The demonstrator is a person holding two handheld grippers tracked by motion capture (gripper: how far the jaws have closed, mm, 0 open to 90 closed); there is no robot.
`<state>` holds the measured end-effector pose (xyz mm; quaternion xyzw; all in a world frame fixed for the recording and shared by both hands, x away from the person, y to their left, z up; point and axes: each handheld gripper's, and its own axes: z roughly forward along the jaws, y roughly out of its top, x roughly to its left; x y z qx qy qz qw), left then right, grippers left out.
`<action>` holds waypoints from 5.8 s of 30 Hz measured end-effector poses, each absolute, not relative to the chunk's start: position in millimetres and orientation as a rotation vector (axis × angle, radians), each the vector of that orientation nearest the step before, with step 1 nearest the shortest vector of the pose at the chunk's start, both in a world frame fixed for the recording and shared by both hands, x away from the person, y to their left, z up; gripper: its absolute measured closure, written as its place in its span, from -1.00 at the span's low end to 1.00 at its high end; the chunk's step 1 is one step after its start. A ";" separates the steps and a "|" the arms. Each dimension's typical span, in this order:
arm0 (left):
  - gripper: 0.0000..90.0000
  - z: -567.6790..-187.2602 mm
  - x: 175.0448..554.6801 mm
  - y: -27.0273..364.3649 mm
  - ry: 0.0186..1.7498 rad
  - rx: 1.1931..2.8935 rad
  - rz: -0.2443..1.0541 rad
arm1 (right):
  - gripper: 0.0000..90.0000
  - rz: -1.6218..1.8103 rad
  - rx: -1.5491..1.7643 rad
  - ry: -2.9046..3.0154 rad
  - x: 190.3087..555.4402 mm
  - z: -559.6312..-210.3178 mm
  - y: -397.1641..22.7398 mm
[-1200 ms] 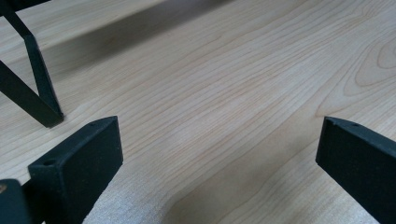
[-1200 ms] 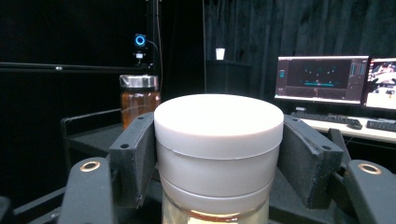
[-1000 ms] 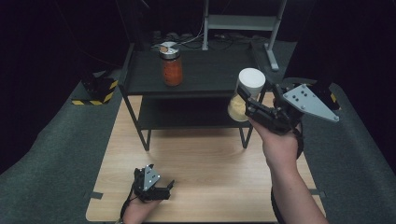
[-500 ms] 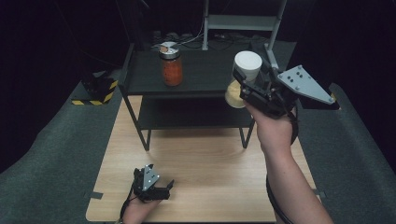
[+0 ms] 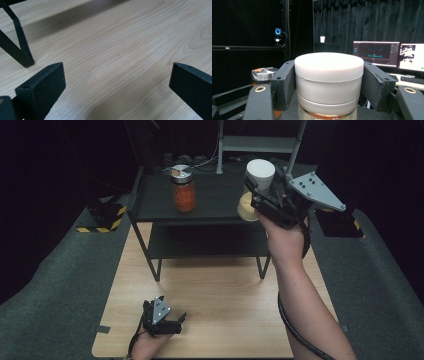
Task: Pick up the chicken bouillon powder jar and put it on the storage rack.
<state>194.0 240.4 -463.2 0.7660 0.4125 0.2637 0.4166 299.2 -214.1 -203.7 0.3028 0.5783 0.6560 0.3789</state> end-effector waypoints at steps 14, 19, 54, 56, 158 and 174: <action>-0.98 -463.6 193.8 241.8 1.035 1.917 0.659 | -0.27 1.667 0.780 1.478 325.6 -206.9 -205.9; -0.98 -463.8 193.8 242.3 1.034 1.915 0.656 | -0.27 1.668 0.794 1.483 334.9 -211.9 -205.9; -0.98 -464.0 192.9 244.0 1.037 1.909 0.652 | -0.32 1.644 0.825 1.526 346.1 -204.5 -203.3; -0.98 -464.0 192.9 244.1 1.037 1.909 0.652 | -0.36 1.637 0.825 1.525 344.7 -203.6 -202.3; -0.98 -462.5 192.3 237.8 1.002 1.954 0.681 | -1.00 1.424 0.789 1.737 230.3 -347.0 -250.7; -0.98 -462.7 191.6 237.2 1.002 1.953 0.686 | -1.00 1.365 0.853 1.789 224.4 -392.4 -259.6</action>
